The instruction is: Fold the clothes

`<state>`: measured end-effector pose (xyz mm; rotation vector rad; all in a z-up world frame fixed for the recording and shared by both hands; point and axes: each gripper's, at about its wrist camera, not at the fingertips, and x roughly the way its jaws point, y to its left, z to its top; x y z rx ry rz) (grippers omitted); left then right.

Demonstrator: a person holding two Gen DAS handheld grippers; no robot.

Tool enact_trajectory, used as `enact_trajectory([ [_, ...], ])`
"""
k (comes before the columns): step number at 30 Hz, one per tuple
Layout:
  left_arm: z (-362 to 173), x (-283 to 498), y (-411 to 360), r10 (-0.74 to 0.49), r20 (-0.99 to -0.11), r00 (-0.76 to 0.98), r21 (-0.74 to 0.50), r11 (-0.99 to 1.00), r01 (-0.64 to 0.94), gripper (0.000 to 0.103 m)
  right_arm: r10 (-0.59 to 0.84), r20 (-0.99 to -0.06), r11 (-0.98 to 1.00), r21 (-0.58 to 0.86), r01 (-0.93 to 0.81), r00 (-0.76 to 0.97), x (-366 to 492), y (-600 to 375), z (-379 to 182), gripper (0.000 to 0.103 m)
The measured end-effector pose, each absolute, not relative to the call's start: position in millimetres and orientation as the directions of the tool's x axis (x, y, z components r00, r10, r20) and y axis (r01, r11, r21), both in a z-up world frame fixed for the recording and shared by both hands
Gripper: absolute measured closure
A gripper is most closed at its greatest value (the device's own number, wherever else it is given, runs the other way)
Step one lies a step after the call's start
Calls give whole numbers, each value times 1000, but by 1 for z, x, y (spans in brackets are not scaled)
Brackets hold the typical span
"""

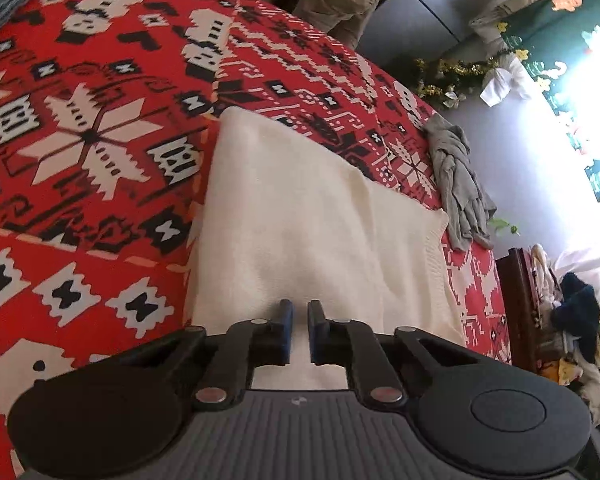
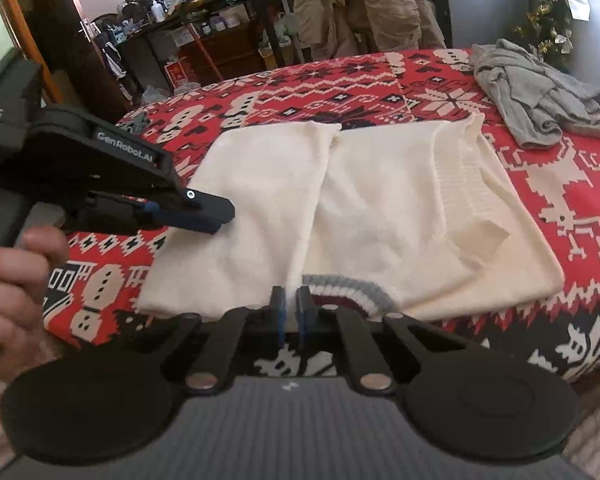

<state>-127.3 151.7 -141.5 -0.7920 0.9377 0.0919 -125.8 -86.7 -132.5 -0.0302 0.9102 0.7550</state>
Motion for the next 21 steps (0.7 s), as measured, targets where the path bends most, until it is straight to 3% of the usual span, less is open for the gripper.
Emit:
enact_trajectory([
  [15,-140,-170,126,-334,-758,559,-555,781,-286,88,547,-737,746,215,-630,397,-129,-94,-121,97],
  [21,-151,-183,113,-308,-801,514,-504,810,-300,90,605,-658,710,191,-677,449,-135,-76,-100,96],
])
